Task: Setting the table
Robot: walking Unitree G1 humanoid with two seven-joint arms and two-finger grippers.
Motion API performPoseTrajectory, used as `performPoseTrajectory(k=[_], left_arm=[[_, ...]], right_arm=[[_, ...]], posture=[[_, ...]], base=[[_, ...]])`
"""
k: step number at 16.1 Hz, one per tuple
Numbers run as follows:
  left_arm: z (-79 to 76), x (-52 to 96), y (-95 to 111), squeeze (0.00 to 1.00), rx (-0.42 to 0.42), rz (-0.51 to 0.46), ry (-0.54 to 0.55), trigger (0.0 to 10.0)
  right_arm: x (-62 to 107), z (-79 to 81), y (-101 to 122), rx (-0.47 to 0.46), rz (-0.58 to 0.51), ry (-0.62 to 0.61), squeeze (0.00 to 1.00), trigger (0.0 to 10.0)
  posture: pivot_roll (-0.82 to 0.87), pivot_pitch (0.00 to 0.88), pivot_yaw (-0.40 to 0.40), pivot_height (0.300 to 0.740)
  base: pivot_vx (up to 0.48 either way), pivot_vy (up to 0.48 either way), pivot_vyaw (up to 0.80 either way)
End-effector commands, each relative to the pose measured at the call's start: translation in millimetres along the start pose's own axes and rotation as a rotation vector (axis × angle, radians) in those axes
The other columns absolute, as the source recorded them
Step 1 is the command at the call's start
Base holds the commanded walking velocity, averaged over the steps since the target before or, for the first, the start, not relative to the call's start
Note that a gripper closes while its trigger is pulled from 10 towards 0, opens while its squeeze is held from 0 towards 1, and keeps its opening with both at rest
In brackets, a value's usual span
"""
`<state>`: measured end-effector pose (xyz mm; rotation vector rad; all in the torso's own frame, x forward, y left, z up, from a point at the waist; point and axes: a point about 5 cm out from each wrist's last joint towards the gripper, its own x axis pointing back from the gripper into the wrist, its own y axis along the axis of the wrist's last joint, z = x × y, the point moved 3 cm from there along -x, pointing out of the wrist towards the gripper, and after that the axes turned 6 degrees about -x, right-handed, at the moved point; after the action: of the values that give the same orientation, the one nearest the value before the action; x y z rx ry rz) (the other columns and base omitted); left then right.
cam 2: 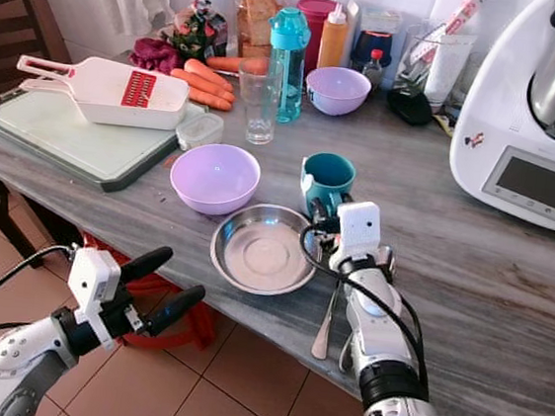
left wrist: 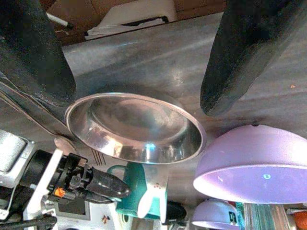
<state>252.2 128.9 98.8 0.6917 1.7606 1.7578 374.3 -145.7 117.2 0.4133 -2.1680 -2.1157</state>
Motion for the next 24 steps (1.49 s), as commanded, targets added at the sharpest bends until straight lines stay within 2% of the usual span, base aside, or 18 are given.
performPoseTrajectory(k=[1, 5, 8, 14, 15, 16, 17, 18, 19, 21, 22, 23, 24], left_arm=[[0.2, -2.6, 1, 0.00, -0.012, -0.005, -0.003, 10.0], [-0.4, -5.6, 1, 0.00, -0.009, -0.015, -0.001, 10.0], [1.4, -7.9, 3, 0.00, -0.017, -0.033, 0.019, 10.0], [27.1, -15.5, 14, 0.00, -0.105, -0.092, 0.218, 10.0], [29.4, -15.6, 15, 0.00, -0.108, -0.093, 0.236, 10.0], [36.5, -15.3, 15, 0.00, -0.120, -0.090, 0.293, 10.0], [46.0, -14.2, 9, 0.00, -0.147, -0.070, 0.387, 10.0], [46.7, -14.2, 8, 0.00, -0.148, -0.068, 0.398, 10.0], [49.0, -13.4, 5, 0.00, -0.157, -0.057, 0.444, 10.0], [49.1, -14.0, 4, 0.00, -0.169, -0.054, 0.458, 10.0], [56.0, -13.6, 5, 0.00, -0.187, -0.040, 0.505, 10.0], [62.4, -11.7, 3, 0.00, -0.202, -0.020, 0.553, 10.0], [66.7, -9.7, -1, 0.00, -0.206, 0.004, 0.596, 10.0]], right_arm=[[-4.1, 0.1, 18, -0.005, -0.078, -0.014, 1.00, 10.0], [0.2, 6.7, 26, -0.010, -0.127, -0.010, 1.00, 10.0], [7.9, 5.6, 32, -0.011, -0.163, -0.039, 1.00, 10.0], [42.9, -1.4, 46, 0.059, -0.239, -0.138, 1.00, 10.0], [45.1, -0.9, 46, 0.065, -0.238, -0.140, 1.00, 10.0], [50.6, 1.1, 44, 0.065, -0.235, -0.145, 1.00, 10.0], [61.8, 5.3, 33, 0.026, -0.192, -0.162, 1.00, 10.0], [64.1, 5.9, 32, 0.021, -0.183, -0.167, 1.00, 10.0], [73.4, 11.8, 28, 0.029, -0.164, -0.162, 0.67, 10.0], [76.2, 12.4, 28, 0.031, -0.161, -0.163, 0.67, 10.0], [78.6, 8.5, 31, 0.044, -0.162, -0.193, 0.56, 10.0], [80.8, 5.0, 32, 0.042, -0.160, -0.223, 0.23, 10.0], [82.6, 4.4, 31, 0.038, -0.153, -0.232, 0.00, 10.0]], posture=[[0.06, 0.054, 0.048, 0.740], [0.06, 0.047, 0.045, 0.740], [0.05, 0.039, 0.043, 0.740], [0.04, 0.006, 0.048, 0.740], [0.04, 0.002, 0.050, 0.740], [0.04, 0.000, 0.051, 0.740], [0.03, 0.000, 0.055, 0.740], [0.03, 0.000, 0.055, 0.740], [0.02, 0.000, 0.057, 0.740], [0.02, 0.000, 0.062, 0.740], [0.03, 0.000, 0.059, 0.740], [0.03, 0.000, 0.062, 0.740], [0.03, 0.000, 0.061, 0.740]], base=[[0.000, 0.000, 0.00], [0.000, 0.000, 0.00], [0.000, 0.000, 0.00], [0.000, 0.000, 0.00], [0.000, 0.000, 0.00], [0.000, 0.000, 0.00], [0.000, 0.000, 0.00], [0.000, 0.000, 0.00], [0.000, 0.000, 0.00], [0.000, 0.000, 0.00], [0.000, 0.000, 0.00], [0.000, 0.000, 0.00], [0.000, 0.000, 0.00]])
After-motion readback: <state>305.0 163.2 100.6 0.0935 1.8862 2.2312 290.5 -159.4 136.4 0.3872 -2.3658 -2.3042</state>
